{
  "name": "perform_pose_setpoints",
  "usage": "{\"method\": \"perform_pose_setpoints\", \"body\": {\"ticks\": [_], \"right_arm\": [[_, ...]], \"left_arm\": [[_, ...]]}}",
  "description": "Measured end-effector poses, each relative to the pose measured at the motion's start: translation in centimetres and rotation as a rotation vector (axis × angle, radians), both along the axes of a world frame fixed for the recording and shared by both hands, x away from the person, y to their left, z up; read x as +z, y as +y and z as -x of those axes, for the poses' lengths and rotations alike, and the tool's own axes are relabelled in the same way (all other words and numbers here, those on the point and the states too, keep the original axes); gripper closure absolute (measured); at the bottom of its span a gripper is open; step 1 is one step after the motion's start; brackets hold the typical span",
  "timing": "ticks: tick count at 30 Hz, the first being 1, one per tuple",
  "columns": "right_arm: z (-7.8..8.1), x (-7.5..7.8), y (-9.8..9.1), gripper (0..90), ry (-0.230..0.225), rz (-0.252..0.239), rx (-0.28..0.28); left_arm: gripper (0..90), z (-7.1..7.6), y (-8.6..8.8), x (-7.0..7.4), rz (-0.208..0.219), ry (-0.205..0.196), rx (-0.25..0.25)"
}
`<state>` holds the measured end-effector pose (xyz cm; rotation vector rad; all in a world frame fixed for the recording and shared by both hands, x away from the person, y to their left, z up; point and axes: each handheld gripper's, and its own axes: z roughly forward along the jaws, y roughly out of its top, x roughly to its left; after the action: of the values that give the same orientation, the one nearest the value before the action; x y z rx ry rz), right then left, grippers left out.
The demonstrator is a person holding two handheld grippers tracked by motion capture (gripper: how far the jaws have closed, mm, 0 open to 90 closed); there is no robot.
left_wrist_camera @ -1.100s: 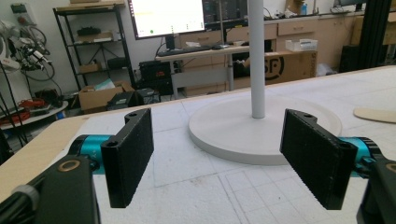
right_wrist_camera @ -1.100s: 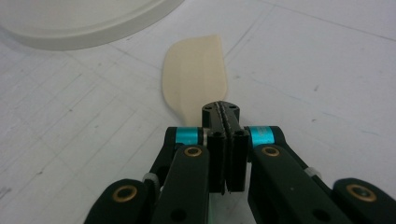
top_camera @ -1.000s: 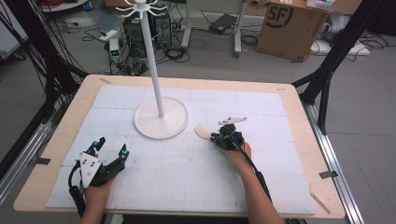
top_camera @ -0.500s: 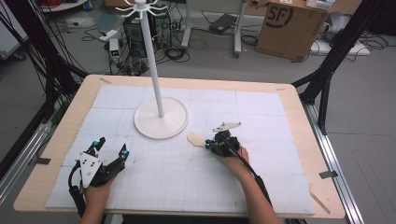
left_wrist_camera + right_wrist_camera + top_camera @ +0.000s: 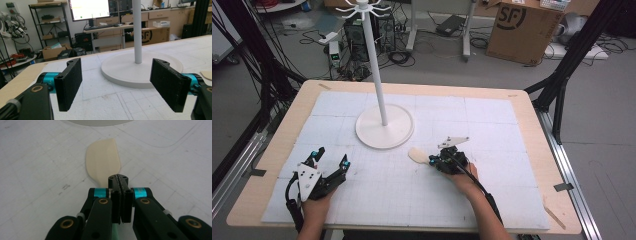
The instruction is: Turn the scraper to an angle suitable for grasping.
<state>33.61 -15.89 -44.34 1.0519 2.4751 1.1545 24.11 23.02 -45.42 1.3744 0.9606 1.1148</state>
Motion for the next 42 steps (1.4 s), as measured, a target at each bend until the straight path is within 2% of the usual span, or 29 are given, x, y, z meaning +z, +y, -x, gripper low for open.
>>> {"method": "perform_pose_setpoints", "body": {"ticks": [6, 19, 22, 28, 31, 42], "right_arm": [[0.6, 0.0, 0.0, 90.0, -0.004, -0.006, 0.008], [1.6, 0.2, -0.1, 90.0, -0.011, -0.023, 0.094], [1.6, 0.2, 0.0, 90.0, -0.033, -0.010, 0.084], [0.9, -0.3, -0.3, 90.0, -0.006, -0.006, 0.056], [0.9, -0.2, -0.3, 90.0, 0.003, -0.005, 0.059], [1.8, 0.0, 0.2, 90.0, 0.010, 0.014, 0.126]], "left_arm": [[26.3, 0.0, 0.0, 0.0, -0.003, 0.001, 0.001], [26.3, 0.0, 0.0, 0.0, -0.003, 0.001, 0.001], [26.3, 0.0, 0.0, 0.0, -0.003, 0.000, 0.002], [26.3, 0.0, 0.0, 0.0, -0.003, 0.002, 0.001], [26.3, 0.0, 0.0, 0.0, -0.002, 0.000, 0.001], [26.3, 0.0, 0.0, 0.0, -0.001, 0.000, 0.001]]}}
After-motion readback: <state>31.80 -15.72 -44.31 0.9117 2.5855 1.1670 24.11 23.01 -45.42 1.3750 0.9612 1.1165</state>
